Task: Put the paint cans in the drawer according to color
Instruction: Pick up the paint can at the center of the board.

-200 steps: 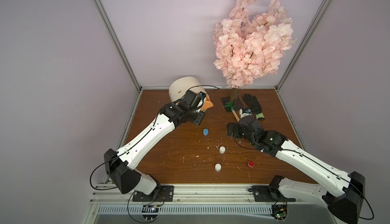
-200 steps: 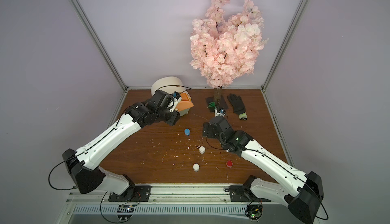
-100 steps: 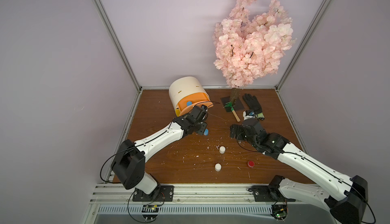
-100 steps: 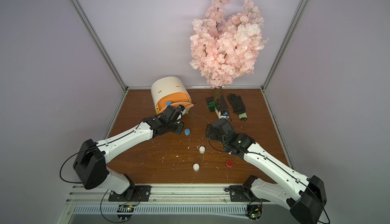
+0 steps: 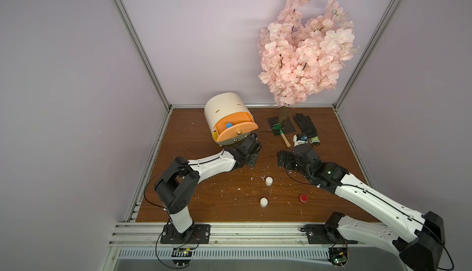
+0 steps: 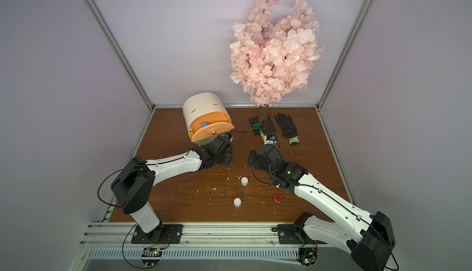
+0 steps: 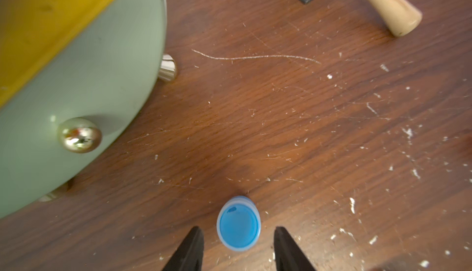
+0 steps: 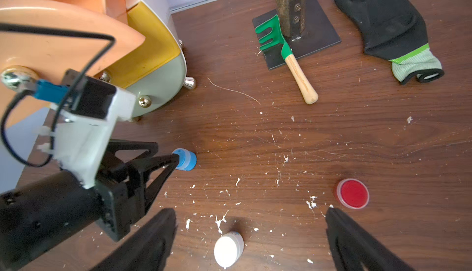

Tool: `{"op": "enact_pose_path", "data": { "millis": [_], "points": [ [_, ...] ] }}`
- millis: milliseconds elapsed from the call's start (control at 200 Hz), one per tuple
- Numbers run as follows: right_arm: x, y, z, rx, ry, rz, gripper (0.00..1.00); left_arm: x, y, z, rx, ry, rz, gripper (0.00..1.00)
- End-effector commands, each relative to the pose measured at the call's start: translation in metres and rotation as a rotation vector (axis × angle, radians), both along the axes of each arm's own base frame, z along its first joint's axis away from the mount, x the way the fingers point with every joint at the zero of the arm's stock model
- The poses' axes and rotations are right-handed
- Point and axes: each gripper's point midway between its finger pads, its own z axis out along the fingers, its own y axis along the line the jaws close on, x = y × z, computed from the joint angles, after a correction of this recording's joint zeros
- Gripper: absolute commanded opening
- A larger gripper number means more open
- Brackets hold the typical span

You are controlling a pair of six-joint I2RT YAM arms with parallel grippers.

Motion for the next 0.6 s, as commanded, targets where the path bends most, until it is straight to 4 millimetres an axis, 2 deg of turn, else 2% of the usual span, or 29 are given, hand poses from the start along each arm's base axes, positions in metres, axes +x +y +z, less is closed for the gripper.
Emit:
{"op": "enact_pose_path", "data": {
  "millis": [0, 305, 596],
  "points": [
    [0.002, 0.0, 0.015, 0.032, -0.044, -0.002, 0.98, 0.001, 0.002, -0.01, 0.012, -0.001, 0.021, 0.52],
    [0.002, 0.0, 0.018, 0.05, -0.055, -0.001, 0.97, -0.003, 0.006, -0.03, 0.051, 0.025, 0.02, 0.55],
    [0.001, 0.0, 0.019, 0.052, -0.058, 0.002, 0.97, -0.003, 0.008, -0.042, 0.072, 0.037, 0.02, 0.5]
  ]
}}
